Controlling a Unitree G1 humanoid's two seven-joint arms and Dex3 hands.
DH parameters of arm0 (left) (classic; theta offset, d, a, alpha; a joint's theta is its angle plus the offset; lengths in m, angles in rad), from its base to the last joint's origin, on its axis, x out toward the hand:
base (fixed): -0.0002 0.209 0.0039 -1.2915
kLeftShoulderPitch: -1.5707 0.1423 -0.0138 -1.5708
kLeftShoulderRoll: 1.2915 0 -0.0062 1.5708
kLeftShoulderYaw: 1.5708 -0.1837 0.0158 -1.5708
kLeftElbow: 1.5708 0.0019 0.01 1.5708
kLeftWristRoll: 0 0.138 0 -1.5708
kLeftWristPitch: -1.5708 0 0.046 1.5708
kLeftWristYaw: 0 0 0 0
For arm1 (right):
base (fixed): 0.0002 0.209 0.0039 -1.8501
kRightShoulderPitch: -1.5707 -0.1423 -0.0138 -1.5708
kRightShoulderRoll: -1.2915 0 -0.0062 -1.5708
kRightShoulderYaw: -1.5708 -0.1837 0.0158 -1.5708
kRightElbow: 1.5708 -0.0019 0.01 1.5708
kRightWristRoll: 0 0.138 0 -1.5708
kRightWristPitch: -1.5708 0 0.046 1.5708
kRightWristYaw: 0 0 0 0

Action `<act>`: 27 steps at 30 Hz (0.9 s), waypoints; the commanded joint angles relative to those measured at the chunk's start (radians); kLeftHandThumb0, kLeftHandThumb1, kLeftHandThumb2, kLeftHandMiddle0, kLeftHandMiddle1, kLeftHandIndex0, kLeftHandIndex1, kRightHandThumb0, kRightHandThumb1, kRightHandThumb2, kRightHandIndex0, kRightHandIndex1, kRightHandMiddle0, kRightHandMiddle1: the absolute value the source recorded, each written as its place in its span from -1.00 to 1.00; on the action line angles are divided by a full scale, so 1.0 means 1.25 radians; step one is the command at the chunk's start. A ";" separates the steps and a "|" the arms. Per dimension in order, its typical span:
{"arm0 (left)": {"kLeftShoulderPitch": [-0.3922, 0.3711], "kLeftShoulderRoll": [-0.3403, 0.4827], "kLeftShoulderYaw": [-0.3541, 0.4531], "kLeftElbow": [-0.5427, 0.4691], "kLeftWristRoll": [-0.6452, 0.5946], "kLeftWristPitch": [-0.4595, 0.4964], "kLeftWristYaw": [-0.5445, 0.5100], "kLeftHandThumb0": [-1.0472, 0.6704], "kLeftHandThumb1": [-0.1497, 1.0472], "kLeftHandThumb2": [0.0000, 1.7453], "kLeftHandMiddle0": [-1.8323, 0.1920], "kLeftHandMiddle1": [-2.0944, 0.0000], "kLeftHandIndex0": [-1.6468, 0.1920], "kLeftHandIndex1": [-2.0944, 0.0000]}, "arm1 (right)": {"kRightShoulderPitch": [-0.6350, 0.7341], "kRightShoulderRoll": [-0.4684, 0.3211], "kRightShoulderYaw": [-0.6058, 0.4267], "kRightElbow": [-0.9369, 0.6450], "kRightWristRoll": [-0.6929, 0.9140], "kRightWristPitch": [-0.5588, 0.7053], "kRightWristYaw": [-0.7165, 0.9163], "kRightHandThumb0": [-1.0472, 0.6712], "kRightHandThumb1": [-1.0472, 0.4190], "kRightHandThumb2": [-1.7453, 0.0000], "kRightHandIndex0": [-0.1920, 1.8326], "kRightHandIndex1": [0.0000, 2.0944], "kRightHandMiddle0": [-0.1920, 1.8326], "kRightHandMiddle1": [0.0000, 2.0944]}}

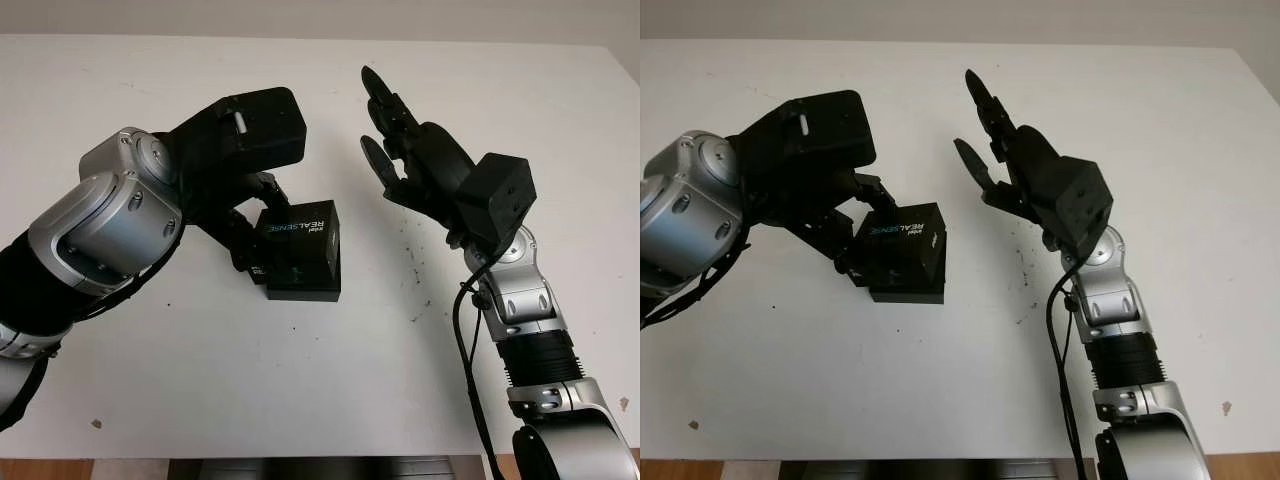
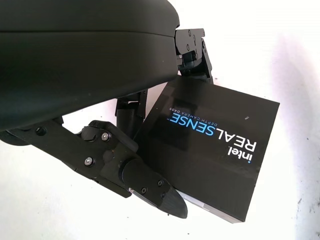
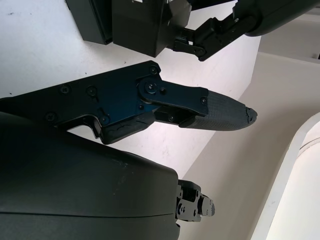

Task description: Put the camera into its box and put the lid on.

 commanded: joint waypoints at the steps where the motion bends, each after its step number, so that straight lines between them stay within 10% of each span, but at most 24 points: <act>1: -0.017 -0.001 -0.011 -0.031 -0.012 -0.018 -0.011 -0.22 0.92 -0.94 0.32 -0.73 0.46 -0.60 | -0.001 0.003 0.001 -0.008 -0.004 -0.003 -0.006 -0.72 -1.00 0.30 -0.91 -0.94 -0.89 -0.94; 5: -0.043 0.026 -0.059 -0.054 -0.005 -0.022 -0.038 -0.32 0.95 -0.93 0.72 -0.66 0.72 -0.56 | -0.002 0.002 0.001 -0.003 -0.005 -0.011 -0.009 -0.72 -1.00 0.30 -0.90 -0.94 -0.88 -0.94; 9: -0.072 0.035 -0.089 -0.071 -0.018 0.009 -0.063 -0.35 0.98 -0.93 0.98 0.01 0.97 -0.16 | -0.004 0.002 0.001 0.000 -0.004 -0.011 -0.008 -0.72 -1.00 0.29 -0.90 -0.94 -0.89 -0.95; 16: -0.083 0.035 -0.090 -0.111 -0.069 0.075 -0.054 -0.40 1.00 -0.85 1.00 -0.43 1.00 0.95 | -0.006 0.005 -0.002 0.009 0.003 -0.020 -0.006 -0.72 -1.00 0.30 -0.90 -0.95 -0.89 -0.95; 27: -0.092 0.029 -0.084 -0.126 -0.132 0.138 0.004 -0.43 1.00 -0.85 1.00 -0.27 0.97 0.99 | -0.008 0.004 0.000 0.016 0.002 -0.030 -0.006 -0.71 -1.00 0.30 -0.90 -0.95 -0.88 -0.95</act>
